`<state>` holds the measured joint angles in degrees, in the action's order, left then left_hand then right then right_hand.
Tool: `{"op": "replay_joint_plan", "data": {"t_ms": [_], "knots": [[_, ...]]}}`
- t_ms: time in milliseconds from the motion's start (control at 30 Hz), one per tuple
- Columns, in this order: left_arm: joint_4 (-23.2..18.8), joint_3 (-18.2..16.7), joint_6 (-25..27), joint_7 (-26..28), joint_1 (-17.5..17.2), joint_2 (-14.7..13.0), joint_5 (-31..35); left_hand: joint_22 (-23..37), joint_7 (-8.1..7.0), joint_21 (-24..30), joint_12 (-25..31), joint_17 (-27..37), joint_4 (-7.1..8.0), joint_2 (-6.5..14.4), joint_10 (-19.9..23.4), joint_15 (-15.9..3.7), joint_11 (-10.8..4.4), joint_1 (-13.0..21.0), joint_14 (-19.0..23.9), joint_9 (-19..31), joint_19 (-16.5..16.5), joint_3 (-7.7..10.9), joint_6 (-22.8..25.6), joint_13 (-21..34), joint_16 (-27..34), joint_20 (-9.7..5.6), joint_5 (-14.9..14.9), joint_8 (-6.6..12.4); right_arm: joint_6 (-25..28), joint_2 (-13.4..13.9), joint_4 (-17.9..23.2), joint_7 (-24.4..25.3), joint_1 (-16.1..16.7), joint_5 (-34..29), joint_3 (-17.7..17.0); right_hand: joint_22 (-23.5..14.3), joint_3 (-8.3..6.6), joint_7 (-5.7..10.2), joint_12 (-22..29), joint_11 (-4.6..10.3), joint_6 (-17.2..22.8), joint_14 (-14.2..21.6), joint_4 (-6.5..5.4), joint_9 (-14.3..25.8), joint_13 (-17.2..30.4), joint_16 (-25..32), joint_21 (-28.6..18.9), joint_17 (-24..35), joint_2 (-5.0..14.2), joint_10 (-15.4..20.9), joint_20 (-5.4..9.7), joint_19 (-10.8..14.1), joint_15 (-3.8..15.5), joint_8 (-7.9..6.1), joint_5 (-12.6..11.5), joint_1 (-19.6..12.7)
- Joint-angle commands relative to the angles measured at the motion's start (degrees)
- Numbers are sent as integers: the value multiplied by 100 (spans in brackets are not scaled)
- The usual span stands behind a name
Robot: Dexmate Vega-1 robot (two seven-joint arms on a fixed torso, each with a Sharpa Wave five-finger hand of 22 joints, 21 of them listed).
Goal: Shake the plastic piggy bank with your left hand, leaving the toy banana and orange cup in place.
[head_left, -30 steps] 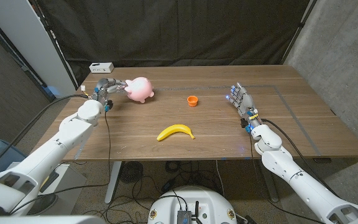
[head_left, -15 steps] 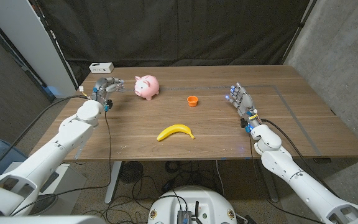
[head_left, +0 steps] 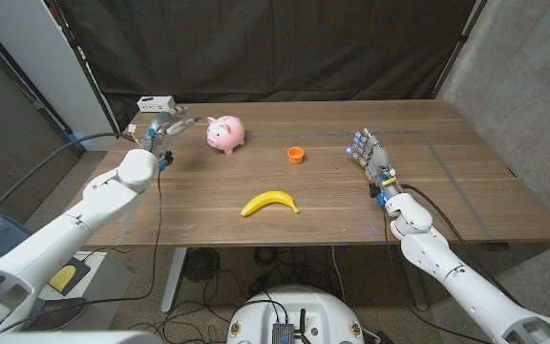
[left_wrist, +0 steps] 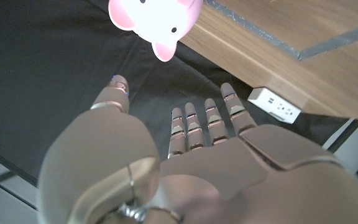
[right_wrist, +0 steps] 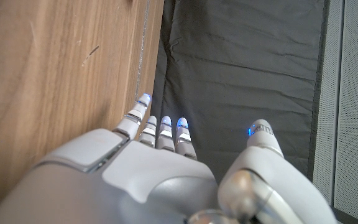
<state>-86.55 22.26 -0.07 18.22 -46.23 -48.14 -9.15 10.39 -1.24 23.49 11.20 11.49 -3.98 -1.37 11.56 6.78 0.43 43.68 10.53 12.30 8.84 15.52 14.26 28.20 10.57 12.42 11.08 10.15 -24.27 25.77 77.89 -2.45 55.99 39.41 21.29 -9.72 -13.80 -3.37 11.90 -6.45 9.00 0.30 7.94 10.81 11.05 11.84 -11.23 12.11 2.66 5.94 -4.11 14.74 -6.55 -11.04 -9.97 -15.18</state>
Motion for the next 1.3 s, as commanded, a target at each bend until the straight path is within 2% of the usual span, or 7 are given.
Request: {"op": "replay_joint_plan", "data": {"t_ms": [33,233,500,733,867,1033,1300], "knots": [[-140,586,364,150,491,-200,1757,1,-79,-128,-41,-33,-6,-72,-252,67,-15,-183,-250,-25,-107,-105,-277,-55,-46,15,-49,-5,-49,65,147,98,157,-22,-64,-20,21,-11,17,1,19,3,3,7,33,34,-3,29,-22,13,49,24,-22,-17,-22,-38],[65,909,614,-43,916,-84,2369,-4,-214,-260,-42,-57,-1,-199,-483,110,-45,-366,-417,-55,-188,-221,-539,-119,-28,15,-100,-4,-22,98,247,171,225,-17,-95,-20,22,-6,19,-3,21,5,3,7,34,34,-1,30,-21,18,49,21,-20,-18,-23,-39],[412,1483,823,-788,1609,-10,3131,-13,-293,-512,-64,-76,1,-414,-1005,249,106,-637,-864,-93,-348,-416,-1091,-236,-55,16,-78,-22,-43,125,321,251,288,-44,-129,-20,23,8,19,11,19,4,4,7,34,33,1,30,-21,21,41,18,-27,-16,-23,-41],[922,2059,582,-1386,2300,104,3897,-7,-288,-829,-51,-80,38,-709,-1731,386,269,-1012,-1295,-124,-469,-746,-2091,-412,-14,16,40,-44,-96,121,343,303,334,-58,-157,-20,26,15,17,8,15,-1,2,7,35,31,4,31,-22,20,36,13,-23,-14,-22,-40],[1246,2255,322,-1564,2565,184,4132,3,-294,-853,-17,-82,48,-781,-1792,378,294,-1103,-1214,-130,-377,-863,-2395,-465,35,12,100,-53,-108,115,371,360,376,-50,-185,-20,27,20,14,10,7,-4,2,7,35,29,5,32,-21,15,32,12,-26,-11,-22,-41],[1550,2362,118,-1998,2821,248,4130,8,-287,-854,7,-84,41,-800,-1778,383,350,-1117,-1155,-133,-314,-906,-2455,-489,57,9,130,-29,-124,122,357,377,404,-57,-198,-20,28,21,11,12,2,-4,3,7,36,29,7,32,-22,10,21,7,-25,-9,-23,-42],[1968,2509,-312,-3083,3351,309,3896,10,-366,-858,42,-88,16,-841,-1738,408,417,-1119,-1139,-140,-217,-985,-2388,-531,54,11,184,41,-102,133,397,418,401,-94,-193,-20,28,29,7,12,-3,-9,4,8,36,27,13,32,-20,3,2,-8,-32,-7,-23,-47]]}}
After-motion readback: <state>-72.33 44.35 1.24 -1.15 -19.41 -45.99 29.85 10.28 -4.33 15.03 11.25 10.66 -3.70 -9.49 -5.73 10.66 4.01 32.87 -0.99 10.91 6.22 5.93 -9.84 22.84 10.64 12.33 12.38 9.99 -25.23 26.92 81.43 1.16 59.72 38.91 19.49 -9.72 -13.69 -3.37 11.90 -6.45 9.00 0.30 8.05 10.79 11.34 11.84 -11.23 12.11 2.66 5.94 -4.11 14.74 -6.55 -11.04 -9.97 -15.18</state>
